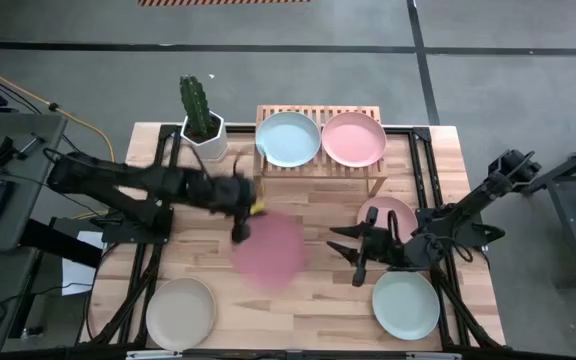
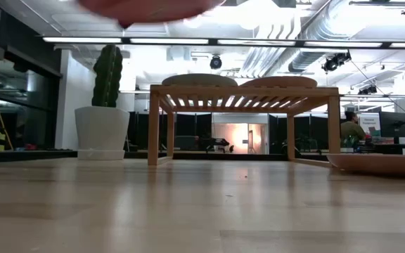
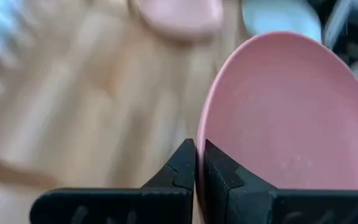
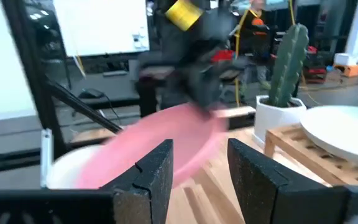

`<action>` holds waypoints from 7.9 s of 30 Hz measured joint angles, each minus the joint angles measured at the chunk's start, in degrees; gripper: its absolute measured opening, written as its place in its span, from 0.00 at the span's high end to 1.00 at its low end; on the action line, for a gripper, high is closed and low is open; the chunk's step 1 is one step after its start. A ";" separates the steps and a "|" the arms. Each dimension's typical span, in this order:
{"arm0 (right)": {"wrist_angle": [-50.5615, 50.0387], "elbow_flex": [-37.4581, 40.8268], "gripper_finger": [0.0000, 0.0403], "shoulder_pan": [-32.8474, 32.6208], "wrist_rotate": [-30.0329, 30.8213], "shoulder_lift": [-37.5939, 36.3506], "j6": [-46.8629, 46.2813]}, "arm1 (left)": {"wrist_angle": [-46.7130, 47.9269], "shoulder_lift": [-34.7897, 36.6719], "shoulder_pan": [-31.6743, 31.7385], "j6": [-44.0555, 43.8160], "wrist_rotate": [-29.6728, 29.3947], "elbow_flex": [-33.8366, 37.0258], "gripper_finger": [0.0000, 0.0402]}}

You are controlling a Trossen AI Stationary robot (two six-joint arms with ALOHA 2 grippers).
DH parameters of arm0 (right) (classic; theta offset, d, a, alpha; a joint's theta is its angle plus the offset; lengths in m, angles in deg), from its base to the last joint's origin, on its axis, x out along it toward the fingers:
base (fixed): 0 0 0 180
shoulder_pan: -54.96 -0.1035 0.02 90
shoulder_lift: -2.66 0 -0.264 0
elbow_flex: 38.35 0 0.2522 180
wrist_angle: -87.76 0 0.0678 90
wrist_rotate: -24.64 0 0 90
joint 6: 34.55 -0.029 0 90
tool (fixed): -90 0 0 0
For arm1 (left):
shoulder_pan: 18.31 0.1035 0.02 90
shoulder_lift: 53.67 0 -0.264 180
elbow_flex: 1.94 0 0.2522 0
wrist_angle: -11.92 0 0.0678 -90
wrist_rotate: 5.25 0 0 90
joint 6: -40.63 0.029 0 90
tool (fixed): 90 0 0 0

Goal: Place and stack plates onto a shelf
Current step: Stack the pink plate on top of the light pink plate on the shelf, then stack the light pink plate on top of the pink plate on the shelf

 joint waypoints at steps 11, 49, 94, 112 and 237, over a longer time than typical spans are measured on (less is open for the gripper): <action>4.62 -0.01 0.65 -3.83 -0.06 -0.45 7.83 | -3.36 -11.77 18.66 10.62 -10.86 -26.80 1.00; 4.59 0.01 0.65 -3.11 1.15 -0.45 14.67 | -21.50 -44.42 30.19 3.37 -0.77 -42.79 1.00; -1.44 0.05 0.65 -2.89 11.90 -0.42 9.76 | -8.03 -24.59 29.93 15.21 10.39 -40.75 0.60; -11.15 0.05 0.65 -1.19 14.07 -0.42 -6.61 | -71.94 12.88 3.65 9.80 9.51 37.01 0.62; -119.31 -57.02 1.00 25.70 -5.34 26.83 -33.48 | -83.10 16.18 -4.62 16.37 -7.71 49.79 0.62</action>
